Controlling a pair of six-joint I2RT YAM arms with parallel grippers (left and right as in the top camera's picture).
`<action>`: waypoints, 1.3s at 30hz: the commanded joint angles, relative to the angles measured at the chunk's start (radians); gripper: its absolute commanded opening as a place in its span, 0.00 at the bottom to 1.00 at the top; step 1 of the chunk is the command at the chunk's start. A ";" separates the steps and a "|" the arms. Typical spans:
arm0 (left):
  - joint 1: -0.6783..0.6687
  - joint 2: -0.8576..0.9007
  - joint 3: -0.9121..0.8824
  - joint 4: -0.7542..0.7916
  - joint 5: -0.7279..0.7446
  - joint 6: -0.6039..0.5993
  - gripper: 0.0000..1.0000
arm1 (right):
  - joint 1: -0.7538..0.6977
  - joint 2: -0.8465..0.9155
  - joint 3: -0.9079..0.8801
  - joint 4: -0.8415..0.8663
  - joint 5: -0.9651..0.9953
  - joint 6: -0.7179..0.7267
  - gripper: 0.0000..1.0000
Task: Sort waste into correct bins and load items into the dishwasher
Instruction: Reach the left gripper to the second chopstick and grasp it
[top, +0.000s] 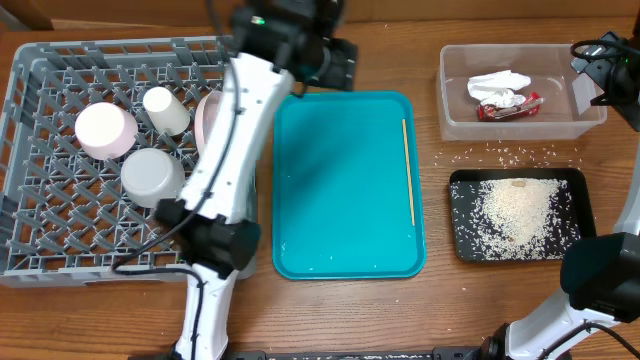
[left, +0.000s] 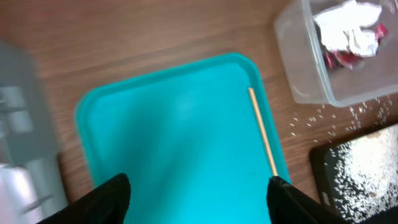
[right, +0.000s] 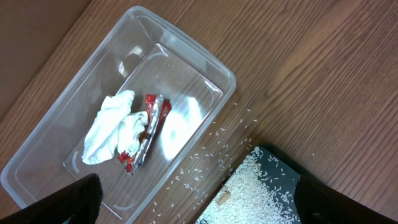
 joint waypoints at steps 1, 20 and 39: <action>-0.056 0.107 0.006 0.002 0.008 -0.095 0.63 | 0.001 -0.006 0.003 0.002 0.003 0.003 1.00; -0.292 0.422 0.006 0.130 -0.192 -0.351 0.46 | 0.001 -0.006 0.003 0.002 0.003 0.003 1.00; -0.312 0.467 0.005 0.181 -0.232 -0.373 0.45 | 0.001 -0.006 0.003 0.002 0.003 0.003 1.00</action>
